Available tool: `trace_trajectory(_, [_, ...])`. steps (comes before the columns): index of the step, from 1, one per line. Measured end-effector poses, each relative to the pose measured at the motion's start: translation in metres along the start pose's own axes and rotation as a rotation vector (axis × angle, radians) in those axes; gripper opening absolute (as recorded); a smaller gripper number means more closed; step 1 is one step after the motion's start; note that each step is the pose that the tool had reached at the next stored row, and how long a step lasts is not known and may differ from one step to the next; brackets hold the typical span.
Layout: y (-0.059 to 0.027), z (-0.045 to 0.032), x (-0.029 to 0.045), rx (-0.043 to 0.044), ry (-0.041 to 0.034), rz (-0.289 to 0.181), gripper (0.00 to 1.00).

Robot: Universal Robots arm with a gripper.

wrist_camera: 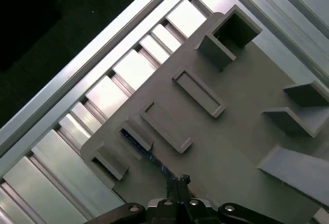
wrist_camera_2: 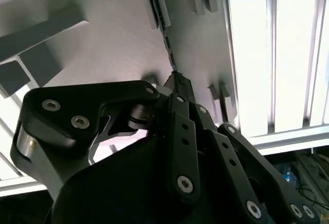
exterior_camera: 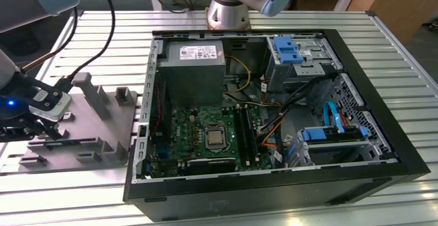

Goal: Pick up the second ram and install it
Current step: 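Pick up the second ram and move it above second insertion slot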

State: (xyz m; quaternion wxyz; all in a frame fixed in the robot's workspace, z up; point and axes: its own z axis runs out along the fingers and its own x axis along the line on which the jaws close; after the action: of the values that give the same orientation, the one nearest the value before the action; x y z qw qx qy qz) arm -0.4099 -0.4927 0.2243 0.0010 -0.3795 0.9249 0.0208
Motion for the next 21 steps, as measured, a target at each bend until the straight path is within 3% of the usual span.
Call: trace_trajectory(21, [0.0000, 0.0001, 0.0000, -0.0040, 0.0086, -0.227, 0.10])
